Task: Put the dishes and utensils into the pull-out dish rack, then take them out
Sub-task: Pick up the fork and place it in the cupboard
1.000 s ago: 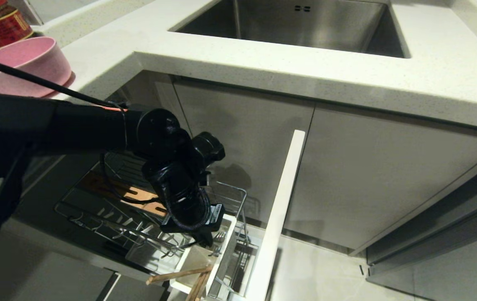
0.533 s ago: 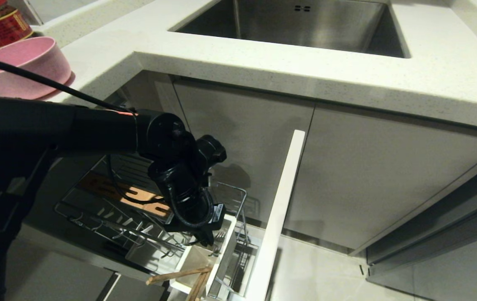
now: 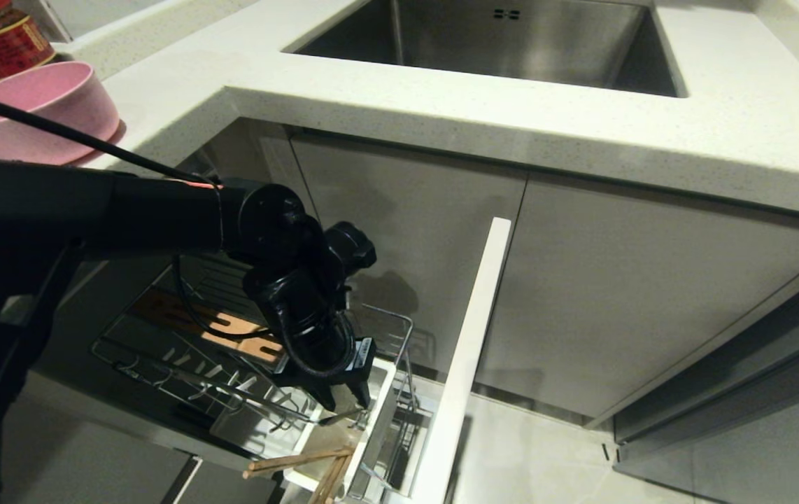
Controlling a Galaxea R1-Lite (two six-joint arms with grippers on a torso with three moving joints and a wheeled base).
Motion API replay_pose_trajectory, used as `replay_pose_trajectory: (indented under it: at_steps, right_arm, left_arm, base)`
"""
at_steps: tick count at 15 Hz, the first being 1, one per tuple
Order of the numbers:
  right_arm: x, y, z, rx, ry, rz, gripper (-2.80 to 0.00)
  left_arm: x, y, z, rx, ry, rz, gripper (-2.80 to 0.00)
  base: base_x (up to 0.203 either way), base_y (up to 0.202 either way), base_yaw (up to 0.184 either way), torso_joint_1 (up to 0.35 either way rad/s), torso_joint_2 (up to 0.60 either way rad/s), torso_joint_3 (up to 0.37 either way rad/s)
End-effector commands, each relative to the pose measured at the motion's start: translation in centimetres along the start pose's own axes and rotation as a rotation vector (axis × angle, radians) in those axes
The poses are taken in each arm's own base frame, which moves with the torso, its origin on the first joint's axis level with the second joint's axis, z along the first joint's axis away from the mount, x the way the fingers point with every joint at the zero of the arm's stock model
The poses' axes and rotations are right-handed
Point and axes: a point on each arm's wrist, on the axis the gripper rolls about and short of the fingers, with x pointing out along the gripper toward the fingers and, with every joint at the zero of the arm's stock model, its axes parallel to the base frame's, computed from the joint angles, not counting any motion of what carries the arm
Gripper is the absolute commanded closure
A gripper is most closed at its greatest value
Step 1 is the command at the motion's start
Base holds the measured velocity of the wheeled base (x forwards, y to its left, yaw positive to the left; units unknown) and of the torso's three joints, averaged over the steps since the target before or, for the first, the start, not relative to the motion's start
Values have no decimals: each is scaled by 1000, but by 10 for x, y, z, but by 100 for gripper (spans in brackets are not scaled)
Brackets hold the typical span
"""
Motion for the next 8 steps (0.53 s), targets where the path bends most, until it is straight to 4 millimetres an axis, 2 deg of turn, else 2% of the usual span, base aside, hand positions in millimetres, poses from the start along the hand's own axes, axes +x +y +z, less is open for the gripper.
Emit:
replay_pose_trajectory:
  at_steps: [1,4,8]
  right_arm:
    - [1,0,-7,0,25,0,0]
    - [1,0,-7,0,25,0,0]
    - [1,0,-7,0,25,0,0]
  left_arm:
    - [-10,1,-4,-4,-17,-7,-280]
    - [-19,1,-9,1,-36,-16,-280]
    - [-44,1,-23,10,-91,-42,-280]
  base:
    - [0,0,0,0,0,0]
    - [0,0,0,0,0,0]
    - [0,0,0,0,0,0]
